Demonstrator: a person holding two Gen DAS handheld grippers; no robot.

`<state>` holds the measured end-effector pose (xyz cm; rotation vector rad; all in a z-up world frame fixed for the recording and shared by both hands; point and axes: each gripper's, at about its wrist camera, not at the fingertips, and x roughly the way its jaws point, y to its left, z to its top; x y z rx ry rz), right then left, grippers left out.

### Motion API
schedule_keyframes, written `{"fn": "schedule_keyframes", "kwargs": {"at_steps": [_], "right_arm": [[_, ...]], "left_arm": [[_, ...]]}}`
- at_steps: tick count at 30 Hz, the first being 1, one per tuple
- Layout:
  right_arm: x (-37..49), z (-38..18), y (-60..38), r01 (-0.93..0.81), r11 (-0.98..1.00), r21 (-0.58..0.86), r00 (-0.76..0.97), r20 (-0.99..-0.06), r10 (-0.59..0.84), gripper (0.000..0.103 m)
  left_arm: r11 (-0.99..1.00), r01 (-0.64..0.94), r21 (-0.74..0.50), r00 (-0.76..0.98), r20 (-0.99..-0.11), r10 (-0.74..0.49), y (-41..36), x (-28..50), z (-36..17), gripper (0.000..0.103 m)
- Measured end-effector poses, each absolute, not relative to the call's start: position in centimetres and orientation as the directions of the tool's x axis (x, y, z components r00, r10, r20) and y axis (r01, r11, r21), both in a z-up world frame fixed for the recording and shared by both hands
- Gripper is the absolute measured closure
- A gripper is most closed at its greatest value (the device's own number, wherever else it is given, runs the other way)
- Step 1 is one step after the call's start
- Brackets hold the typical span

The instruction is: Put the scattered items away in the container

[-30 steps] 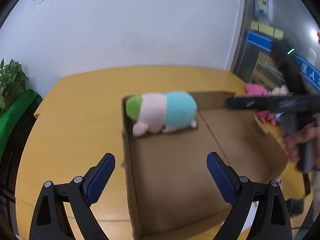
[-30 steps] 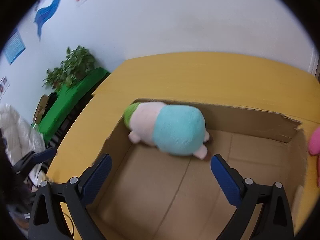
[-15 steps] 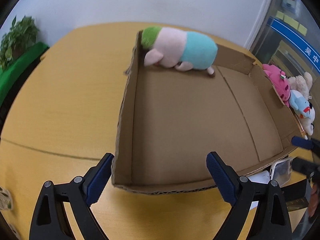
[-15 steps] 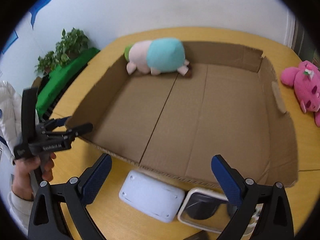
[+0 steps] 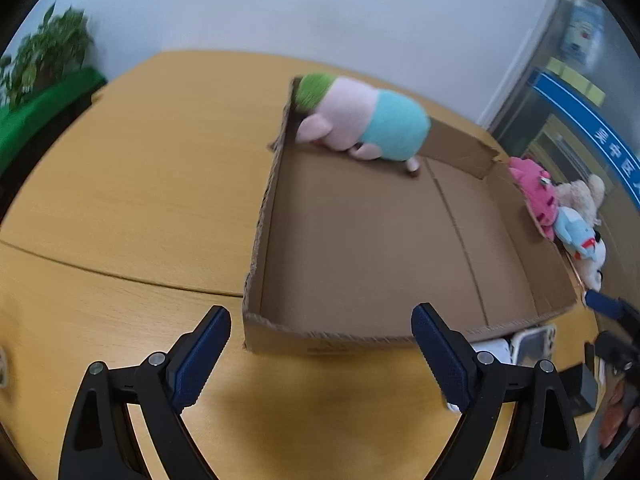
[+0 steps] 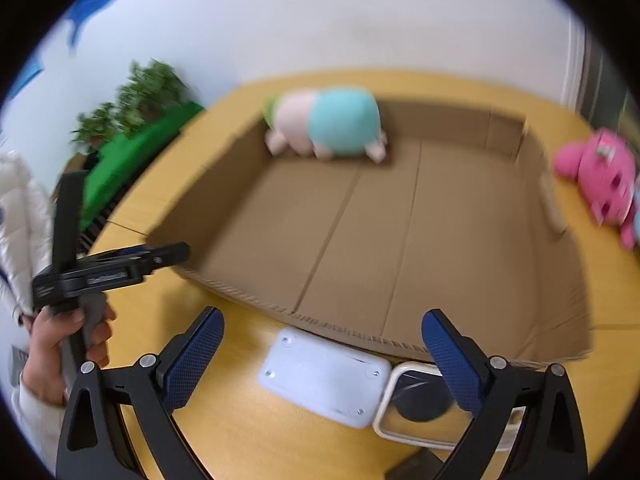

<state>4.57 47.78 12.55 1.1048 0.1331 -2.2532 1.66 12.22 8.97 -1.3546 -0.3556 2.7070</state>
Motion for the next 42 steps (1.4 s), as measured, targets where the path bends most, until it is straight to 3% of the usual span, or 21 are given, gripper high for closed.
{"fn": "schedule_keyframes", "kwargs": {"at_steps": [3,8,15,21,22,25,26,29,33,37,38,42], "right_arm": [[7.9,13.9,51.9,0.608,-0.770,0.193,-0.458,-0.707,-0.539,0.003],[10.4,11.6,59.0,0.552,-0.799,0.239,-0.457,-0.714,-0.530,0.003],[9.1,8.7,61.9,0.493,-0.823,0.280,-0.447,-0.731,-0.516,0.003],[10.7,6.7,62.5,0.511,-0.804,0.305,-0.403,-0.741,-0.537,0.005],[11.0,6.1,62.4,0.511,-0.804,0.306,-0.395,-0.747,-0.535,0.011],[11.4,5.0,61.5,0.516,-0.795,0.318,-0.366,-0.758,-0.540,0.046],[11.5,4.8,61.2,0.517,-0.782,0.349,-0.346,-0.751,-0.563,0.050],[12.0,4.7,60.0,0.527,-0.757,0.386,-0.326,-0.731,-0.600,0.051],[11.7,3.2,58.5,0.459,-0.608,0.648,-0.146,-0.620,-0.771,0.058],[11.5,0.7,56.4,0.358,-0.485,0.798,-0.026,-0.510,-0.860,0.058],[11.5,0.1,55.9,0.339,-0.484,0.807,-0.018,-0.509,-0.861,0.054],[12.0,-0.7,54.2,0.346,-0.594,0.726,0.001,-0.634,-0.774,0.037]], "left_arm": [[-0.971,-0.030,-0.238,-0.654,-0.730,0.199,12.5,4.7,11.6,0.010],[-0.941,-0.143,-0.308,-0.684,-0.656,0.318,15.2,7.5,13.9,0.009],[-0.834,-0.349,-0.427,-0.491,-0.675,0.551,24.6,4.3,11.2,0.011],[-0.747,-0.460,-0.480,-0.343,-0.679,0.649,30.8,4.3,8.8,0.011],[-0.733,-0.473,-0.490,-0.321,-0.678,0.661,31.7,4.5,8.3,0.011],[-0.712,-0.492,-0.502,-0.269,-0.689,0.672,33.3,5.0,7.1,0.013],[-0.706,-0.496,-0.506,-0.253,-0.693,0.675,33.5,5.2,6.9,0.015],[-0.696,-0.489,-0.526,-0.256,-0.675,0.691,32.1,6.1,7.2,0.017],[-0.732,-0.444,-0.518,-0.337,-0.660,0.671,28.1,7.9,8.4,0.017],[-0.791,-0.367,-0.490,-0.414,-0.675,0.611,24.1,9.8,8.5,0.017],[-0.800,-0.345,-0.491,-0.418,-0.683,0.599,23.4,10.2,8.2,0.017],[-0.841,-0.261,-0.475,-0.440,-0.717,0.541,21.2,11.6,7.0,0.017]]}}
